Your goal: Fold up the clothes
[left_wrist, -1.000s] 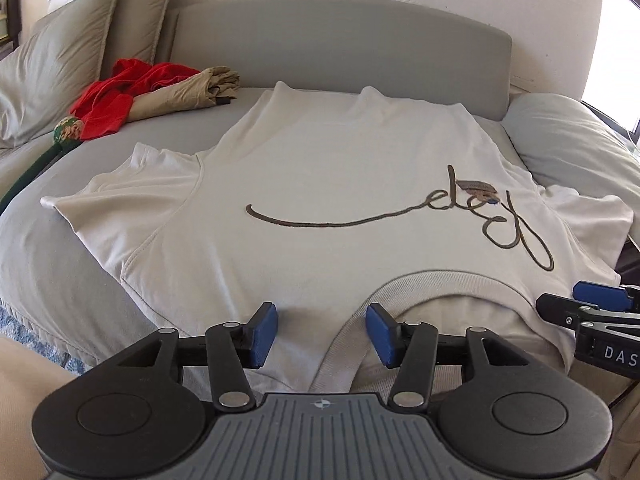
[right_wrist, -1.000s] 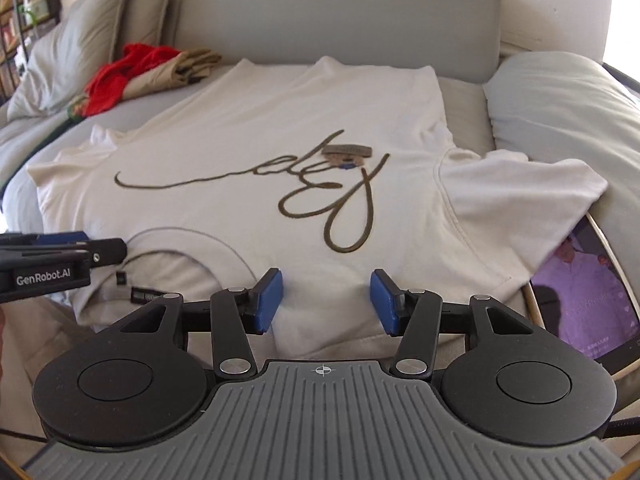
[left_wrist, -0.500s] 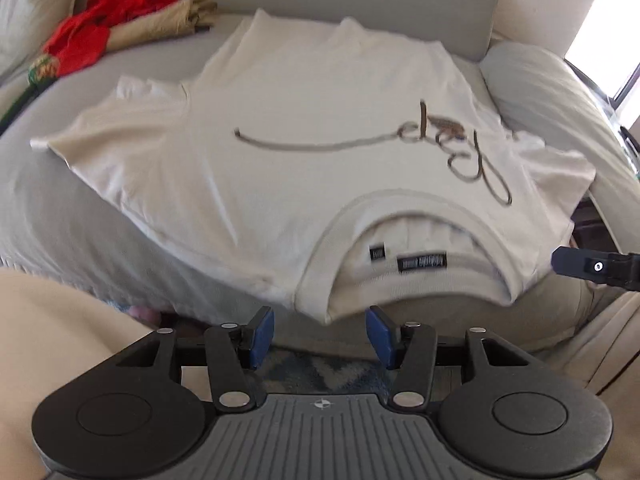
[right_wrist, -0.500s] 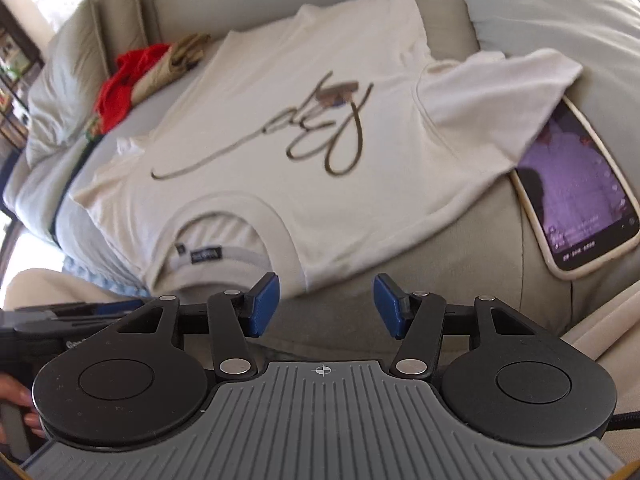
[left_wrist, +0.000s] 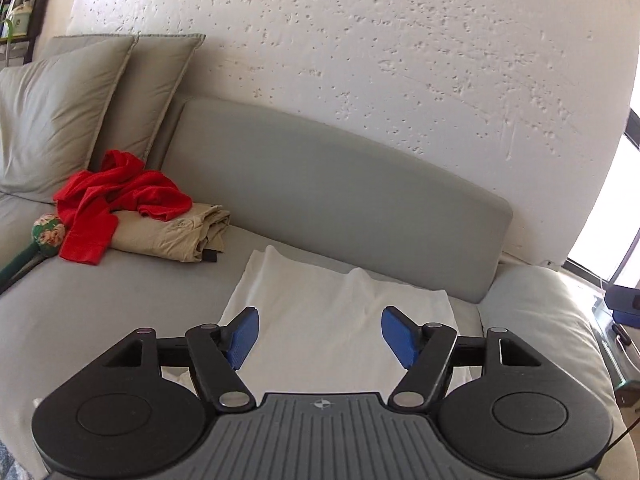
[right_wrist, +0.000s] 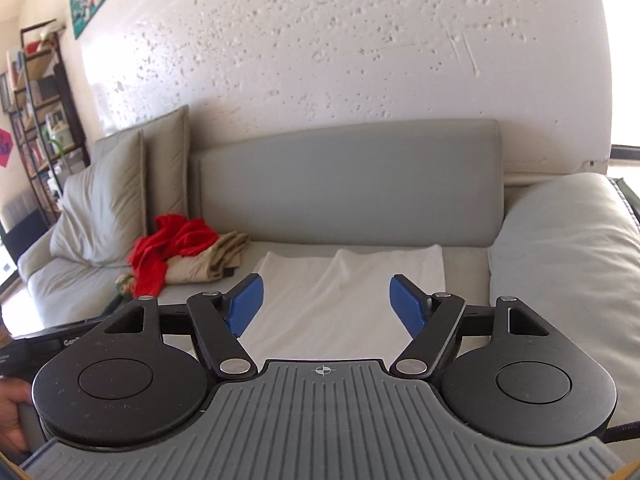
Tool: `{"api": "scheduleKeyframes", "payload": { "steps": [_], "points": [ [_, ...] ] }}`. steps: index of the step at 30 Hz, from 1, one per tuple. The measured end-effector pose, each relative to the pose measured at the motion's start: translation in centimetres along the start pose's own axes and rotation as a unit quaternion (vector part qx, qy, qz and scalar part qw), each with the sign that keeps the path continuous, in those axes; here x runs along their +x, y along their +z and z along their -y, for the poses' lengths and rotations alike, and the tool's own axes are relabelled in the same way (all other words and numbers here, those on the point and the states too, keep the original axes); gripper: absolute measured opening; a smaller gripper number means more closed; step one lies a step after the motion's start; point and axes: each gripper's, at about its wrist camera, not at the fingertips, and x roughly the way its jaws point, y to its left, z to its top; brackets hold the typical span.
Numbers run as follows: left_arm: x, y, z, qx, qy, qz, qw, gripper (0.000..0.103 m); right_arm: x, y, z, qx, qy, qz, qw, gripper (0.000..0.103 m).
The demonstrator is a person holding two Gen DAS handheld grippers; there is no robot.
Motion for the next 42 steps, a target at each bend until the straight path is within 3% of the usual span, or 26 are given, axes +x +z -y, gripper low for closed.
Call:
{"api": "scheduleKeyframes", "payload": {
  "steps": [4,8,11,15,19,21,22,24,25,28,31,34,36,37,38,42],
  "points": [
    [8.4,-1.0,0.7,0.045,0.029,-0.035,0.9979,0.066,9.3,1.8,4.0,0.096,-0.023,-0.053,0.994,0.070],
    [13.2,-3.9,-1.1,0.057,0.031,-0.055,0.9963,0.063,18.7,1.0,8.2,0.117,-0.077,-0.077,0.987,0.062],
    [15.6,-3.3,-1.5,0.071,0.027,-0.060,0.9954,0.065,24.7,1.0,11.6,0.109,-0.099,-0.083,0.986,0.060],
    [16.9,-3.0,-2.4,0.064,0.034,-0.062,0.9955,0.065,32.2,0.9,16.6,0.174,-0.113,-0.079,0.975,0.049],
    [17.8,-2.7,-3.0,0.024,-0.007,-0.081,0.9964,0.065,37.7,0.5,18.9,0.190,-0.125,-0.091,0.970,0.048],
    [18.3,-2.9,-2.8,0.026,-0.008,-0.086,0.9959,0.065,39.5,0.1,19.3,0.187,-0.126,-0.092,0.970,0.047],
    [18.4,-2.9,-2.7,0.028,-0.005,-0.088,0.9957,0.065,40.2,-0.3,19.4,0.179,-0.126,-0.093,0.971,0.042],
    [18.7,-3.0,-2.4,0.032,0.000,-0.089,0.9955,0.065,40.8,-0.7,18.7,0.136,-0.139,-0.081,0.978,0.021],
    [18.8,-3.1,-2.4,0.030,0.002,-0.089,0.9955,0.065,41.0,-0.8,18.3,0.113,-0.139,-0.078,0.981,0.004],
    [19.2,-3.1,-2.5,0.023,0.006,-0.094,0.9952,0.065,40.6,-0.7,17.3,0.073,-0.167,-0.047,0.982,0.003],
    [19.6,-3.2,-2.7,0.017,0.015,-0.102,0.9946,0.065,40.3,-0.6,17.0,0.052,-0.232,-0.019,0.971,0.002],
    [19.9,-3.3,-3.2,0.003,0.019,-0.112,0.9935,0.065,41.8,-1.2,17.5,0.054,-0.263,-0.071,0.961,0.003],
    [19.9,-3.3,-3.7,-0.015,0.026,-0.118,0.9926,0.065,41.9,-0.7,16.4,0.048,-0.266,-0.078,0.960,0.010],
    [19.8,-3.2,-4.1,-0.026,0.028,-0.118,0.9922,0.065,41.6,-0.2,15.7,0.045,-0.268,-0.075,0.959,0.026],
    [19.7,-3.1,-4.5,-0.039,0.029,-0.118,0.9918,0.065,41.4,0.2,15.0,0.043,-0.270,-0.072,0.959,0.035],
    [18.2,-2.0,-6.4,-0.086,0.041,-0.094,0.9909,0.065,39.7,2.8,9.6,0.033,-0.211,-0.055,0.975,0.037]
  ]
}}
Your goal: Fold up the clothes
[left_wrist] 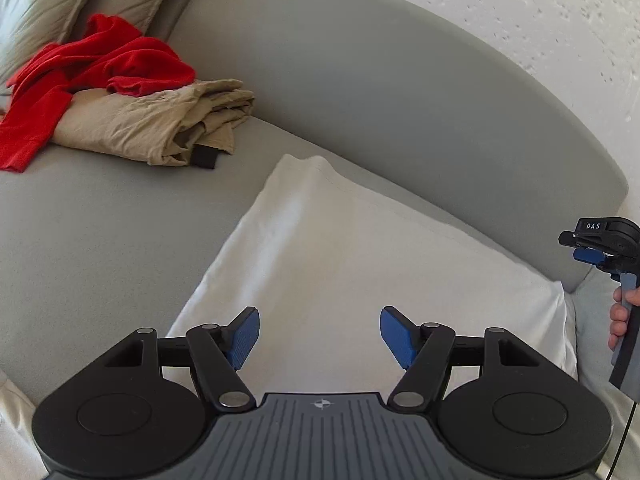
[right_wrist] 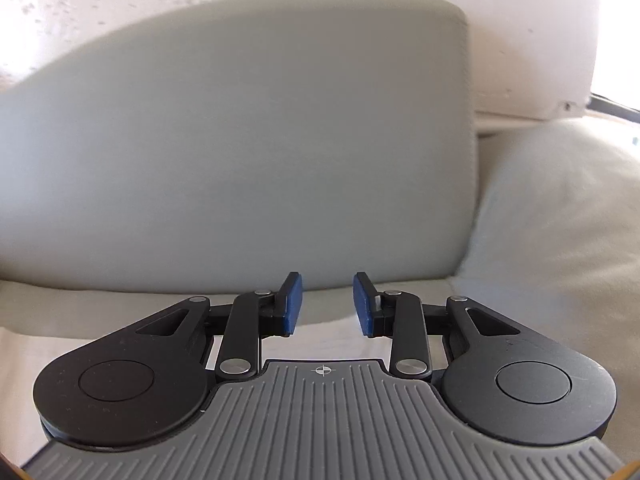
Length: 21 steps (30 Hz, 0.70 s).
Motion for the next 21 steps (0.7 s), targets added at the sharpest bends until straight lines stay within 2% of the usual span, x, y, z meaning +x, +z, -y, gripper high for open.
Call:
{"api": "scheduleKeyframes", "payload": {
  "steps": [2,6,7,8,9,11,12,14,16,21],
  "points": [
    [-0.9,0.7,-1.1,-0.018,0.011,0.020,0.9996,0.065,-2.1,0.7,-3.3,-0.016,0.041,-0.007,0.999,0.045],
    [-2.9,2.1,-4.6,-0.070,0.050,0.056,0.9947,0.066,-4.1,0.7,-11.2,-0.045,0.127,-0.060,0.989,0.046],
    [-3.2,2.4,-5.7,-0.084,0.062,0.061,0.9926,0.065,-4.1,0.4,-13.4,-0.056,0.149,-0.079,0.984,0.041],
    [-3.5,2.6,-6.7,-0.098,0.075,0.064,0.9902,0.065,-4.0,0.0,-15.8,-0.073,0.172,-0.099,0.977,0.027],
    [-3.8,2.8,-7.7,-0.113,0.087,0.067,0.9875,0.065,-3.8,-0.4,-18.2,-0.090,0.191,-0.116,0.970,0.023],
    [-4.1,3.2,-9.6,-0.143,0.095,0.058,0.9835,0.065,-3.5,-1.8,-22.8,-0.119,0.211,-0.140,0.960,0.024],
    [-4.2,3.3,-10.4,-0.155,0.095,0.052,0.9820,0.065,-3.2,-2.6,-24.9,-0.130,0.216,-0.151,0.956,0.024],
    [-4.5,3.4,-11.7,-0.177,0.091,0.039,0.9792,0.065,-2.3,-4.0,-28.1,-0.134,0.197,-0.161,0.958,0.031],
    [-4.8,3.5,-12.1,-0.179,0.089,0.035,0.9792,0.065,-0.8,-4.7,-30.8,-0.131,0.179,-0.175,0.959,0.031],
    [-5.8,3.6,-12.2,-0.169,0.082,0.043,0.9812,0.065,1.9,-5.5,-32.3,-0.103,0.159,-0.181,0.965,0.031]
  ]
}}
